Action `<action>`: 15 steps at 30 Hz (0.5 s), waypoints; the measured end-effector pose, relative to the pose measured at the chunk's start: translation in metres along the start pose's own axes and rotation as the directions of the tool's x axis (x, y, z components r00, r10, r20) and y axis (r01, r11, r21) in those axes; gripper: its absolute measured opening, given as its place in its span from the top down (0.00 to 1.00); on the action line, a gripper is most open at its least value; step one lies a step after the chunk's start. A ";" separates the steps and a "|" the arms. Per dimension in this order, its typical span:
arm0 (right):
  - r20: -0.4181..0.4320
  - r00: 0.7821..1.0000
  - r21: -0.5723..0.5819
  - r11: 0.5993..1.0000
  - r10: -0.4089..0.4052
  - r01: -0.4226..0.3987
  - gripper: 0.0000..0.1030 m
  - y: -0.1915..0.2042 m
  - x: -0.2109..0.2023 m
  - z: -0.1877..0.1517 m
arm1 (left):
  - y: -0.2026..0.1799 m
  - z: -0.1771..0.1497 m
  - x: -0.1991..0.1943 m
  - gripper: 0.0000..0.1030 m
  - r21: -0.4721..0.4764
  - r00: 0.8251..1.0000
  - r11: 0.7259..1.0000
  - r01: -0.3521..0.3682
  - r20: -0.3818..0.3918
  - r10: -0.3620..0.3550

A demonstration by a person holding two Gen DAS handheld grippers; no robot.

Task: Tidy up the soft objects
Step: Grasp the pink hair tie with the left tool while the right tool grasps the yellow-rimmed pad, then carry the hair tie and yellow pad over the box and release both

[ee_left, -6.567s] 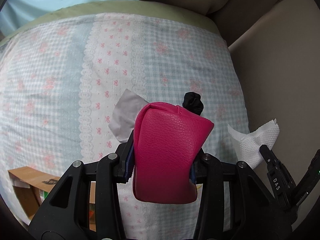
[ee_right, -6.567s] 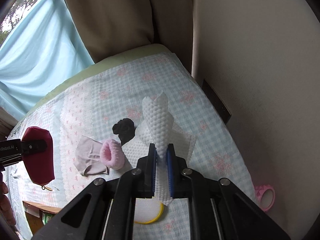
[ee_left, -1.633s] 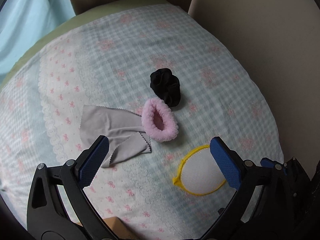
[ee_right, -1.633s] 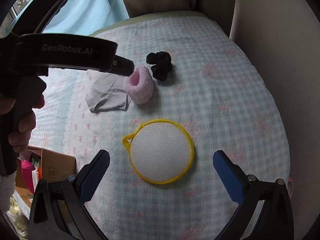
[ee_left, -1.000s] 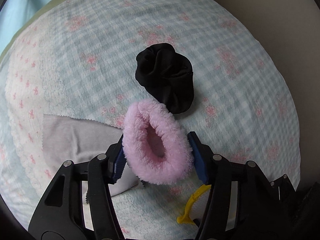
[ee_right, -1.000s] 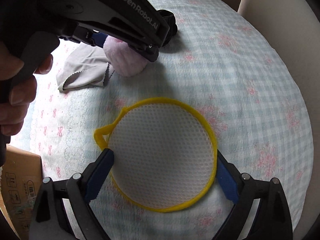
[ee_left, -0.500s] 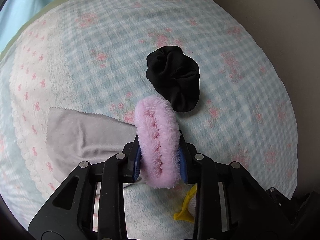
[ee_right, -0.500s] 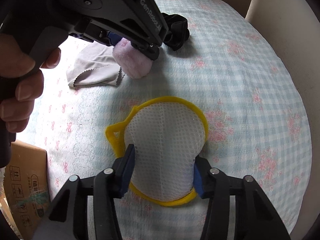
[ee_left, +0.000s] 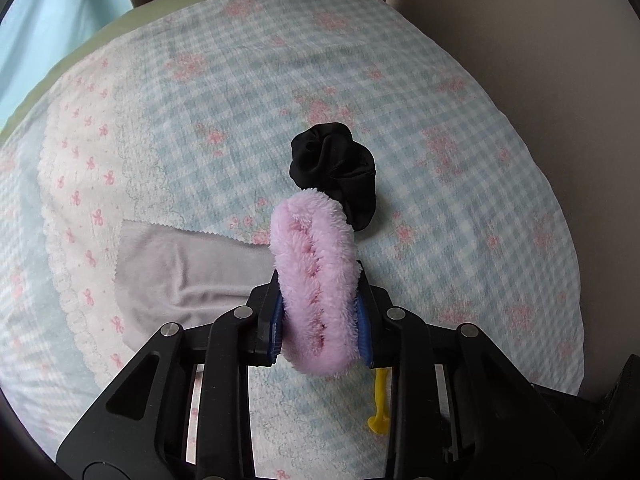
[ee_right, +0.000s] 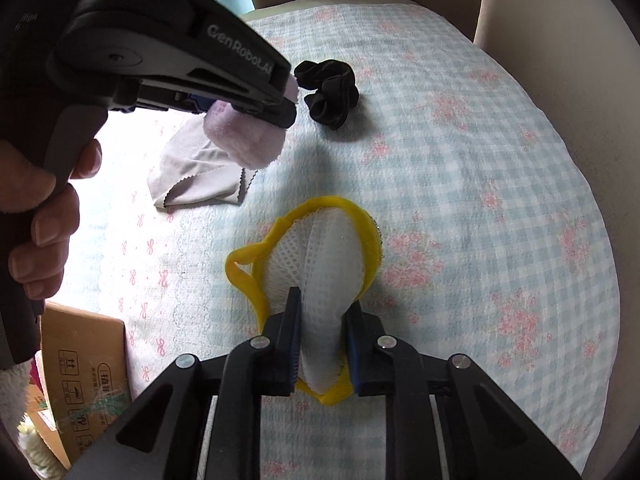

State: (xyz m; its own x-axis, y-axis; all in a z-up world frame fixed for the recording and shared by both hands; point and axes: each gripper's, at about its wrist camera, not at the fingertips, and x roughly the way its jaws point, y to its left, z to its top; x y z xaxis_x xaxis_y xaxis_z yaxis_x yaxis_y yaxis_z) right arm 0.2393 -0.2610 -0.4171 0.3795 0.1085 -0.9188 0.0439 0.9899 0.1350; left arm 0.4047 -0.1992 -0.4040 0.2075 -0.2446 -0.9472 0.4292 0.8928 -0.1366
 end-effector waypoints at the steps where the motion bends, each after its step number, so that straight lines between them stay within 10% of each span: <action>1: 0.008 1.000 0.003 1.000 0.000 0.000 0.83 -0.001 -0.005 0.000 | 0.000 0.000 -0.004 0.75 -0.002 1.000 1.000 -0.001 0.004 0.001; 15: 0.142 0.990 -0.040 0.999 0.021 -0.015 0.83 0.007 -0.127 0.024 | -0.015 -0.012 -0.145 0.75 -0.093 0.989 0.996 0.016 0.149 -0.002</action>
State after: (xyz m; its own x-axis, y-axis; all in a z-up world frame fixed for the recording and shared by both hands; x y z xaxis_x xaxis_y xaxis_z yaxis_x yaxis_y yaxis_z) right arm 0.2136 -0.2703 -0.2907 0.5075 0.1148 -0.8540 0.0014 0.9910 0.1341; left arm 0.3581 -0.1726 -0.2683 0.3353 -0.2997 -0.8932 0.3492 0.9201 -0.1776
